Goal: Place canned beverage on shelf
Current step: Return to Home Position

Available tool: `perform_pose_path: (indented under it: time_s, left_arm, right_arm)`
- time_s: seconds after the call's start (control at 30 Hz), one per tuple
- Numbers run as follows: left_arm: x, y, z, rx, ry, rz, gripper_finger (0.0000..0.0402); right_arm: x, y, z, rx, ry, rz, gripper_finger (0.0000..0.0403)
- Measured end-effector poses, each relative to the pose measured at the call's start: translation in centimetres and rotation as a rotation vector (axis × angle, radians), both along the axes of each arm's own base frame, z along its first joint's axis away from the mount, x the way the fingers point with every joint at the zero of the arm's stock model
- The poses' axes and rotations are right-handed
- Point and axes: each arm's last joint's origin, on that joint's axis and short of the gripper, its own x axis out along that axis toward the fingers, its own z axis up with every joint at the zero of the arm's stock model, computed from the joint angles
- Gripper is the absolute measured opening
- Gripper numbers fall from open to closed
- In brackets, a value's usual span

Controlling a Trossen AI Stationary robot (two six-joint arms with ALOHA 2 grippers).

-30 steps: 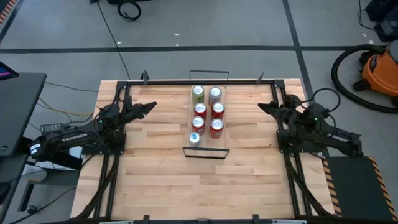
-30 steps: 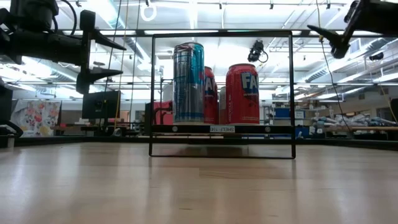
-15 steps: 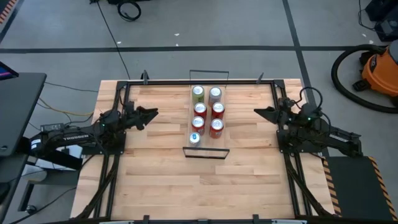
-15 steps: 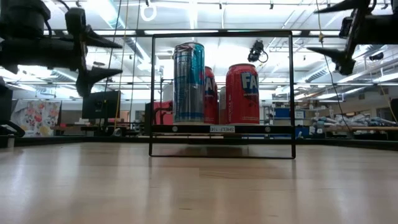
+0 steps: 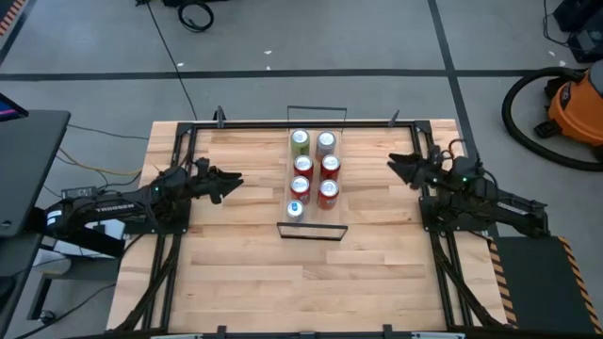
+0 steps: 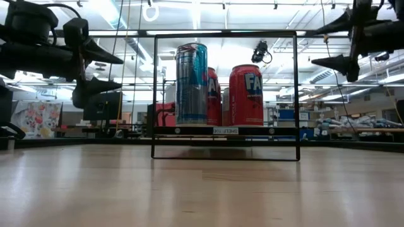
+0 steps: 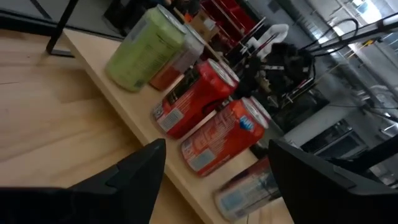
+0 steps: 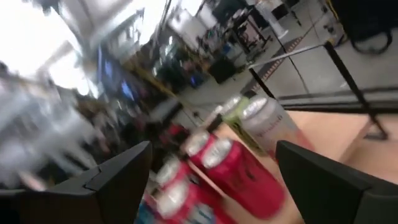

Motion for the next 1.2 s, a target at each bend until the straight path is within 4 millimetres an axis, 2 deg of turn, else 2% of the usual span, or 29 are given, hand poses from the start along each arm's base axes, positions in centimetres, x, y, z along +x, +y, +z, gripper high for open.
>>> perform_pose_path:
  time_s: [0.1,0.23,1.2]
  left_arm:
    - [0.0,0.0,0.0,0.0,-0.001,0.0,0.0293]
    - [0.0,0.0,0.0,0.0,-0.001,0.0,0.0293]
    - [-0.01,0.0,-0.01,0.011,0.002,0.001,0.0293]
  right_arm:
    - [0.1,0.15,-0.62,-0.153,0.136,0.054,0.0352]
    - [0.18,0.19,-0.69,-0.267,0.191,0.073,0.0352]
    - [0.18,0.19,-0.67,-0.266,0.188,0.074,0.0352]
